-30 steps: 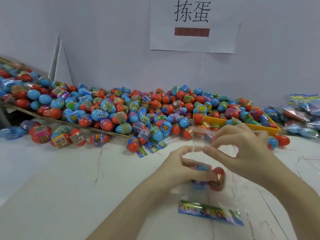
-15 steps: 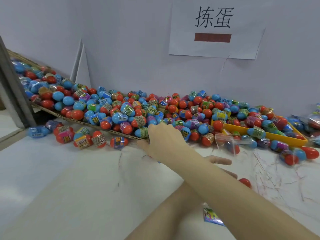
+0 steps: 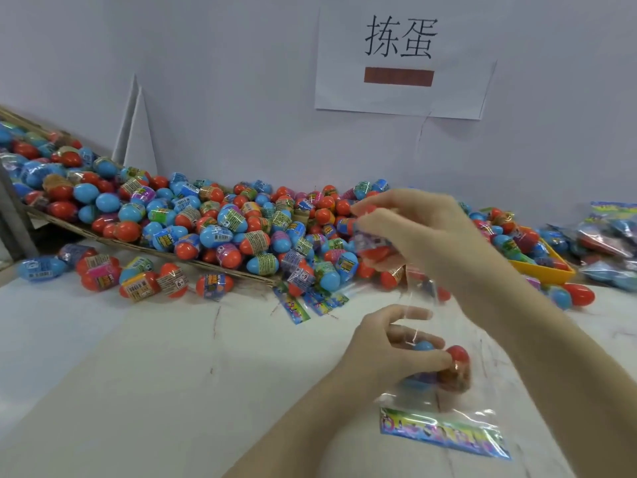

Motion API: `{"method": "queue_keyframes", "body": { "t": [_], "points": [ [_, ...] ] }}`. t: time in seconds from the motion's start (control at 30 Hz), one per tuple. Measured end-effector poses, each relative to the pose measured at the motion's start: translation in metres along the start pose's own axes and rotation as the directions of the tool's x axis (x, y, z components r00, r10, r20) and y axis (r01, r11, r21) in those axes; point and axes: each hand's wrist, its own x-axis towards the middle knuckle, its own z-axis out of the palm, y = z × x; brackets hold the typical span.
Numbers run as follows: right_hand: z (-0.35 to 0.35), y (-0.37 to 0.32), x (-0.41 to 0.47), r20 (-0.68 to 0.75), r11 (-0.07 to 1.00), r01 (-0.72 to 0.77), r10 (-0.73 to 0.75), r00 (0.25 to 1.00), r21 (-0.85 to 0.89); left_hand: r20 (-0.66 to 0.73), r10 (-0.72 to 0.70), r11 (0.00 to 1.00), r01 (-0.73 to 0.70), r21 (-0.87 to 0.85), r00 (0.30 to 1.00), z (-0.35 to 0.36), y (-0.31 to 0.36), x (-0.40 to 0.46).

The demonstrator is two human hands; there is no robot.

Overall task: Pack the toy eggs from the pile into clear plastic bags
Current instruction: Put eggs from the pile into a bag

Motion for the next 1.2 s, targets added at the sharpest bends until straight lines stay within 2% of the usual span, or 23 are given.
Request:
{"method": "queue_keyframes", "body": {
  "t": [0.03, 0.1, 0.23, 0.33, 0.43, 0.57, 0.67, 0.87, 1.1, 1.2],
  "points": [
    [-0.016, 0.003, -0.005, -0.064, 0.997, -0.015, 0.02, 0.998, 0.081, 0.006, -0.005, 0.999, 0.006, -0.033, 1.0, 0.002, -0.001, 0.001],
    [-0.04, 0.016, -0.017, -0.177, 0.998, -0.031, 0.04, 0.983, 0.051, -0.003, 0.002, 0.997, -0.003, -0.071, 1.0, 0.001, -0.002, 0.001],
    [-0.052, 0.039, -0.037, -0.229, 0.985, -0.118, 0.087, 0.969, -0.124, -0.006, 0.022, 0.997, -0.023, -0.076, 1.0, -0.001, -0.001, 0.0],
    [-0.051, 0.052, -0.041, -0.308, 0.927, -0.155, 0.046, 0.95, -0.341, 0.014, 0.033, 0.998, -0.032, -0.061, 0.999, -0.002, 0.004, -0.004],
    [-0.049, 0.054, -0.043, -0.272, 0.875, -0.13, -0.002, 0.962, -0.466, 0.035, 0.039, 0.998, -0.037, -0.054, 0.999, -0.004, 0.007, -0.007],
    [-0.046, 0.056, -0.046, -0.223, 0.837, -0.099, -0.027, 0.974, -0.538, 0.068, 0.054, 0.998, -0.052, -0.035, 0.996, -0.002, 0.008, -0.01],
    [-0.044, 0.053, -0.048, -0.208, 0.841, -0.11, -0.003, 0.978, -0.529, 0.062, 0.065, 0.997, -0.062, -0.047, 0.996, 0.0, 0.008, -0.011],
    [-0.047, 0.054, -0.046, -0.068, 0.908, -0.116, 0.097, 0.993, -0.403, 0.06, 0.064, 0.996, -0.061, -0.061, 0.996, 0.004, 0.009, -0.011],
    [-0.055, 0.056, -0.046, -0.028, 0.948, -0.272, 0.271, 0.962, -0.167, 0.022, 0.04, 0.997, -0.039, -0.06, 0.999, 0.005, 0.009, -0.01],
    [-0.056, 0.053, -0.044, -0.053, 0.94, -0.305, 0.3, 0.952, -0.151, 0.02, 0.033, 0.996, -0.032, -0.078, 0.999, 0.006, 0.008, -0.011]
  ]
}}
